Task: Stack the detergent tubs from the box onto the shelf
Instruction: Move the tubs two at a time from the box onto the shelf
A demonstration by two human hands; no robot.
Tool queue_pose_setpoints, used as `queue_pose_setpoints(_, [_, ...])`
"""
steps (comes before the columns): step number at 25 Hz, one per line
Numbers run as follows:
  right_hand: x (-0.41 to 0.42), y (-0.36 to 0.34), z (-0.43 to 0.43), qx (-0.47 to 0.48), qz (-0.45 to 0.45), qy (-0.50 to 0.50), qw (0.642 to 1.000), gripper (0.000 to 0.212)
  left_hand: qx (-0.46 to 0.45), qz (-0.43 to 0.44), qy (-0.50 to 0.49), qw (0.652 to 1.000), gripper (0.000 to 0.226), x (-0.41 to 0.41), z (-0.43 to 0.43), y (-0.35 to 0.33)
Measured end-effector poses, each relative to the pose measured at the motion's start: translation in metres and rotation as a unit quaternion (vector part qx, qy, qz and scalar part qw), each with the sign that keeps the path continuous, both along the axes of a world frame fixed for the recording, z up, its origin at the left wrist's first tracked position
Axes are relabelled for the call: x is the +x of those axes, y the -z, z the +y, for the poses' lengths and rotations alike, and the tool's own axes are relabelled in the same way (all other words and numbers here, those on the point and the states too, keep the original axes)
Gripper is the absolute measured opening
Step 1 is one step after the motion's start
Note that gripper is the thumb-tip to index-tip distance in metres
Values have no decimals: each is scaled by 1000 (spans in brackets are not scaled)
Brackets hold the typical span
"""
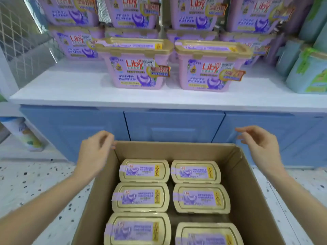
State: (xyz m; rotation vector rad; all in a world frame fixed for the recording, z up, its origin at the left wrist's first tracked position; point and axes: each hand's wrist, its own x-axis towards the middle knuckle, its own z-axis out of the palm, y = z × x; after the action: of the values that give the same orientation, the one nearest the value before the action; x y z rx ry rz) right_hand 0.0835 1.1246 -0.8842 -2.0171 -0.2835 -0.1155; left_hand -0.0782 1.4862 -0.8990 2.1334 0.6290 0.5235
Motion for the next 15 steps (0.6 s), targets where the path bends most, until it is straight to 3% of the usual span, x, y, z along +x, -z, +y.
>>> queue_pose_setpoints(3, [-25,51,-2,-115,83,-11,990,14,21,134,62,989,23,-23,-29,59])
queue_pose_setpoints(5, [-38,89,-6,-208,205,-33,956,37,-25,228,55,972,30,-33,-37,93])
queue_pose_setpoints(7, [-49,122,-10,-236,302,-33,923,54,-78,292,19,953,48,-42,-36,121])
queue_pose_setpoints(9, [-59,148,-15,-211,366,-5,906,62,-125,341,-19,931,57,-47,-33,145])
queue_pose_setpoints(11, [-61,168,-20,-144,427,39,892,66,-218,350,-65,909,52,-46,-32,162])
queue_pose_setpoints(15, [-57,187,-27,-59,490,82,866,53,-341,318,-152,871,47,-40,-36,174])
